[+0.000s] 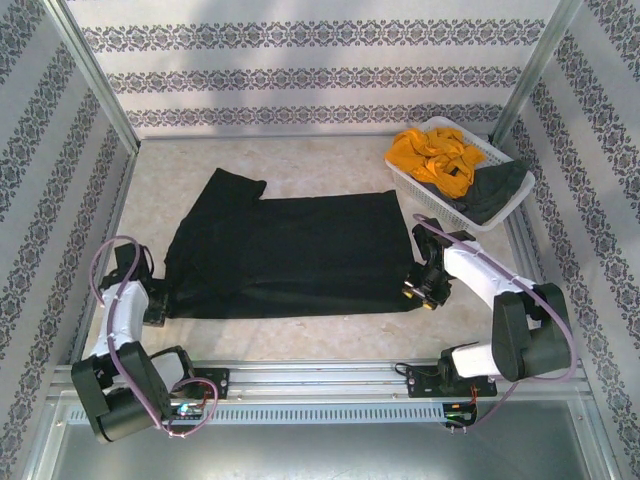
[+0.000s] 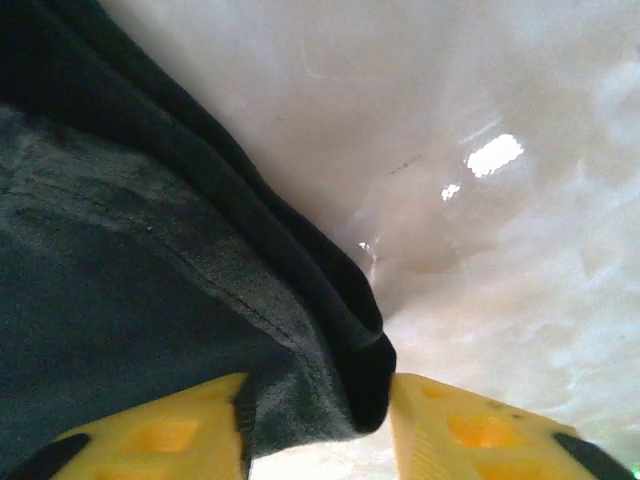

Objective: Fold and stack the t-shirts

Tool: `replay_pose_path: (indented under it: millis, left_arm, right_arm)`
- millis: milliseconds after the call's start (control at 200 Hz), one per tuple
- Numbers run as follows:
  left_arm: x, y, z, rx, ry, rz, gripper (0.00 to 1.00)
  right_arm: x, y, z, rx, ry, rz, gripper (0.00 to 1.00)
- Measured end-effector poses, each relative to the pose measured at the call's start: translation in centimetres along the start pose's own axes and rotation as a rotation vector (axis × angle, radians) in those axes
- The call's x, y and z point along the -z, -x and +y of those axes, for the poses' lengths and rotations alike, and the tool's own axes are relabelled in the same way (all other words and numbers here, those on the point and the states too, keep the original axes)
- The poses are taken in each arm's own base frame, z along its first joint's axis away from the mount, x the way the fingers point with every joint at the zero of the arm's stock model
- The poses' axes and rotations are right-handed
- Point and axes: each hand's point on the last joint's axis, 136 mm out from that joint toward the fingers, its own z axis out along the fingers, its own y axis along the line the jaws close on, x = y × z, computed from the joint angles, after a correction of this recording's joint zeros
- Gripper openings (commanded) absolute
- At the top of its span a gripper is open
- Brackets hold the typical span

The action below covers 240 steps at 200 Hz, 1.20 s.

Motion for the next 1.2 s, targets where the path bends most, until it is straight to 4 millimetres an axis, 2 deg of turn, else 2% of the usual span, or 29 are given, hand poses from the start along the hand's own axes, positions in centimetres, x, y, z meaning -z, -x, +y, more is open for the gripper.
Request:
replay_pose_path:
  millis: [105,175,230,305,380,500,625,879,1064,1199]
  left_arm:
    - [3.2,-0.1,-3.8,-0.087,-0.093,-0.058,0.63]
    - [4.6,-1.4,-5.8,-0.133,-0.160,-0.056,0.62]
    - [5.0,-3.5,-6.5,-0.173,-0.192,-0.017,0.62]
    - [4.6,-6.6,-6.3,-0.214,-0.207,0.057,0.62]
    - [3.7,-9.5,-5.1,-0.224,-0.202,0.127,0.62]
    - [2.1,-12.0,-3.2,-0.180,-0.172,0.197,0.60]
    - [1.1,-12.9,-3.2,-0.112,-0.162,0.222,0.57]
    - [0.1,-14.9,-5.0,-0.079,-0.165,0.262,0.46]
    - [-0.1,-15.3,-5.6,-0.056,-0.174,0.268,0.25]
    - [0.0,-15.3,-6.0,-0.051,-0.183,0.265,0.05]
  right_arm:
    - [2.0,0.9,1.3,0.039,0.069,-0.078,0.55]
    - [4.0,1.4,3.9,0.098,0.200,-0.151,0.55]
    - [5.4,1.0,6.7,0.167,0.341,-0.180,0.57]
    - [7.6,-0.2,11.3,0.290,0.549,-0.198,0.59]
    - [9.2,-2.2,14.9,0.403,0.701,-0.181,0.59]
    - [10.4,-4.4,18.3,0.512,0.843,-0.137,0.58]
    - [10.2,-4.6,19.5,0.531,0.881,-0.113,0.57]
    - [10.3,-4.7,19.9,0.541,0.899,-0.107,0.55]
    - [10.2,-4.7,19.9,0.538,0.898,-0.104,0.52]
    - [10.2,-4.7,19.9,0.537,0.897,-0.104,0.50]
